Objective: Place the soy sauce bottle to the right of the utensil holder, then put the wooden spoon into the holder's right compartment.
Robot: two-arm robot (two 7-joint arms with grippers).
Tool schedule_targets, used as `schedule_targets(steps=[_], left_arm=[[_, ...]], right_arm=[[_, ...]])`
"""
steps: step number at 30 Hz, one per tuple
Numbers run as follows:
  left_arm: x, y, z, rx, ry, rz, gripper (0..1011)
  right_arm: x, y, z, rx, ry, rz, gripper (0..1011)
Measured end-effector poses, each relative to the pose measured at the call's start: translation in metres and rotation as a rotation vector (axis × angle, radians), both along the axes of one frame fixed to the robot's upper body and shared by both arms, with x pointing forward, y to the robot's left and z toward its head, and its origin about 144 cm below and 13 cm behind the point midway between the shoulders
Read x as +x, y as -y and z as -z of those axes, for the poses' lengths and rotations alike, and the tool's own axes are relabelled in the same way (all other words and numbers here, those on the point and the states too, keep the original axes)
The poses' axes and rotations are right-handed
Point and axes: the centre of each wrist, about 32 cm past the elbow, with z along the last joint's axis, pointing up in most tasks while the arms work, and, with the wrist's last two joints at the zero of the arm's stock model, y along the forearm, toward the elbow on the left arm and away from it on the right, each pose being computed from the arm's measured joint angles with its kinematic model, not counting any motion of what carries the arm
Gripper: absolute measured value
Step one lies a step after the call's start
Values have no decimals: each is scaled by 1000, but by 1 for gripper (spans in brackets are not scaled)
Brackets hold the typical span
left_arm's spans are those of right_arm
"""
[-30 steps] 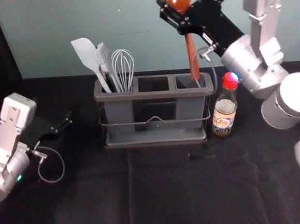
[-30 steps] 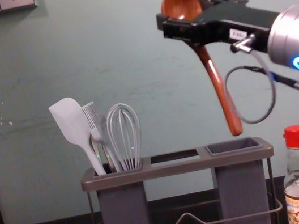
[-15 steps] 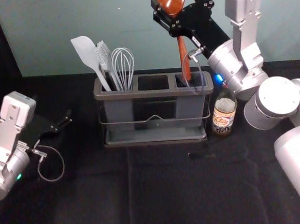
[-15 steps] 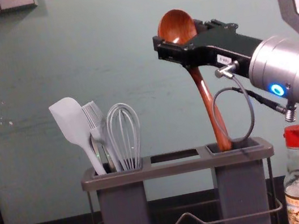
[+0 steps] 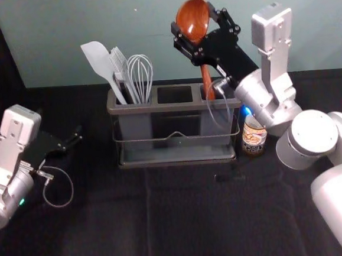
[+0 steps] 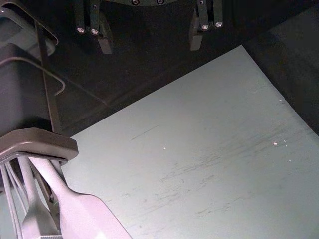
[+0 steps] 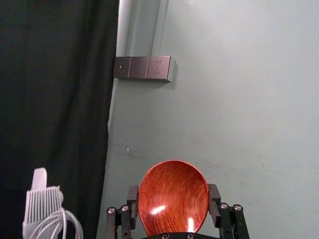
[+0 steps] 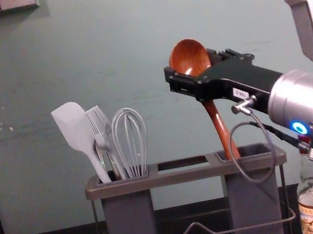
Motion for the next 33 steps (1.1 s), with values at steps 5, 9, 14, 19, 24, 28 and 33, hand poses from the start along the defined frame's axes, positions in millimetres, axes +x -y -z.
schedule_targets(steps=[5, 9, 14, 19, 24, 28, 33], left_arm=[[0, 0, 0, 0, 0, 0, 1005], [0, 0, 0, 0, 0, 0, 1005], [0, 0, 0, 0, 0, 0, 1005], [0, 0, 0, 0, 0, 0, 1005], [0, 0, 0, 0, 0, 0, 1005], [0, 0, 0, 0, 0, 0, 1005], [0, 0, 0, 0, 0, 0, 1005]], right_arm=[[-7, 4, 7, 6, -10, 7, 840], [-12, 8, 12, 10, -18, 16, 840], [-19, 11, 19, 10, -29, 21, 840], [-24, 13, 24, 9, -37, 20, 840], [-29, 16, 29, 13, -43, 22, 840], [-34, 17, 33, 16, -44, 23, 874], [-39, 18, 34, 19, -43, 27, 1002]])
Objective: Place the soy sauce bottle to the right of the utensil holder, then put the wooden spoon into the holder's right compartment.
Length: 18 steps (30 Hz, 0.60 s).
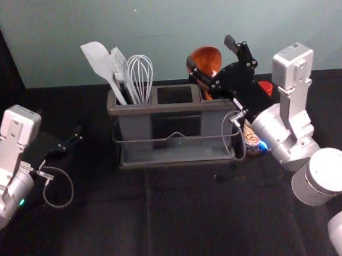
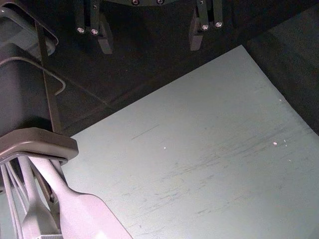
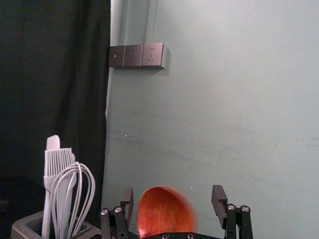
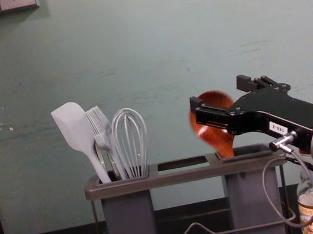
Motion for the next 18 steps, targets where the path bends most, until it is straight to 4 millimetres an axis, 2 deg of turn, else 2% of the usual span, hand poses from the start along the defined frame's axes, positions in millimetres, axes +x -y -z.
schedule_targets(steps=[5, 12, 18], left_arm=[[0, 0, 0, 0, 0, 0, 1005], [0, 0, 0, 0, 0, 0, 1005], [0, 0, 0, 0, 0, 0, 1005]], right_arm=[[-2, 1, -3, 6, 10, 5, 1002], [-8, 0, -19, 27, 33, 25, 1002], [-35, 7, -32, 27, 2, 83, 1002]])
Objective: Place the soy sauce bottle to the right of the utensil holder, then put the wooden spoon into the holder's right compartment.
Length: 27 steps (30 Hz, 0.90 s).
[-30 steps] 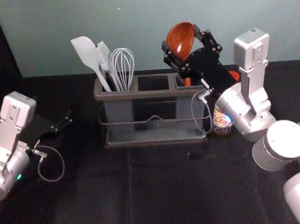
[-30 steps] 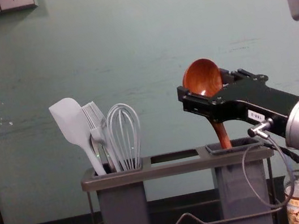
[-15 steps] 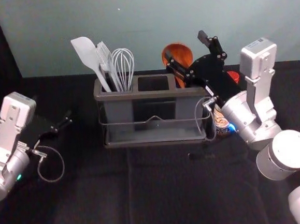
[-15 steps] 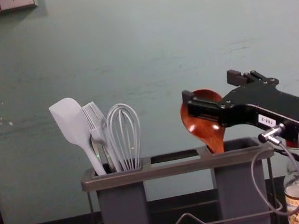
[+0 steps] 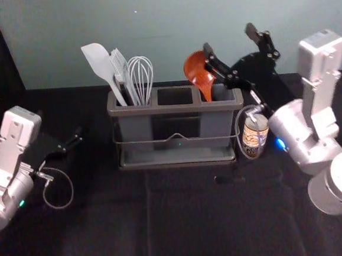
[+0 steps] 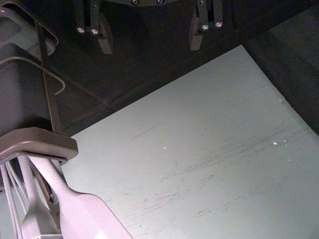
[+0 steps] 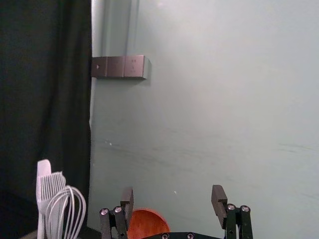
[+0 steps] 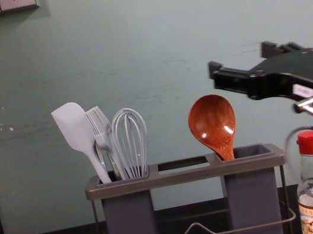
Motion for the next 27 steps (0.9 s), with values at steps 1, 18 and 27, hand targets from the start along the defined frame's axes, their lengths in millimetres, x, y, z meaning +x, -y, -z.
schedule_targets(steps=[1, 18, 27], left_arm=[[0, 0, 0, 0, 0, 0, 1005], [0, 0, 0, 0, 0, 0, 1005], [0, 0, 0, 0, 0, 0, 1005]], right_arm=[[-4, 2, -1, 0, -4, 5, 1002], [-56, 75, -12, -68, -11, 211, 1002], [-62, 111, 8, -215, -120, 321, 1002]])
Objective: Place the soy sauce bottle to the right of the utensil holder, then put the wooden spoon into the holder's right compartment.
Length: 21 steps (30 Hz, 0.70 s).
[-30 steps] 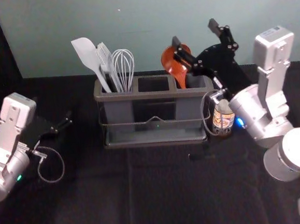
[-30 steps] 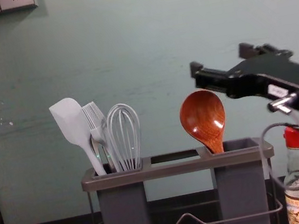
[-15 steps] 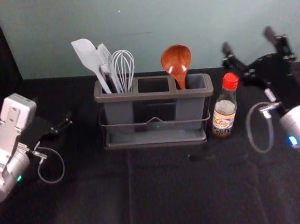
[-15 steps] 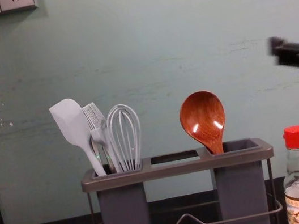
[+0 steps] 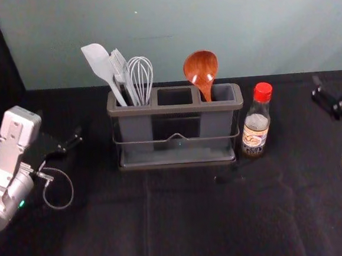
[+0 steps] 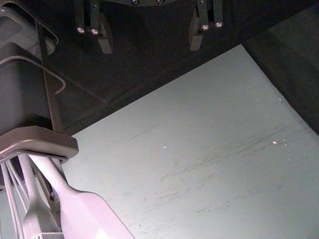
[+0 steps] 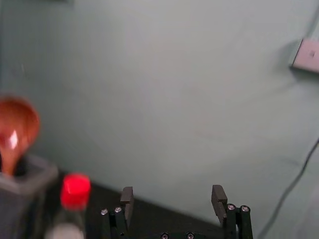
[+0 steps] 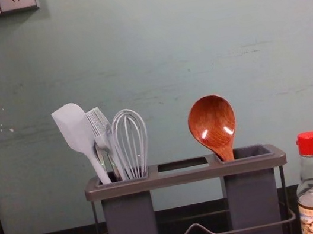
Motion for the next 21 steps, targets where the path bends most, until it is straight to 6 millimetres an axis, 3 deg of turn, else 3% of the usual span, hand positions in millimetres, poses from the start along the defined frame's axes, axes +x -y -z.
schedule_targets(steps=[12, 21], left_arm=[[0, 0, 0, 0, 0, 0, 1005], [0, 0, 0, 0, 0, 0, 1005]], right_arm=[[6, 11, 32, -73, -184, 39, 1002], [41, 0, 26, -153, -286, -16, 1002]])
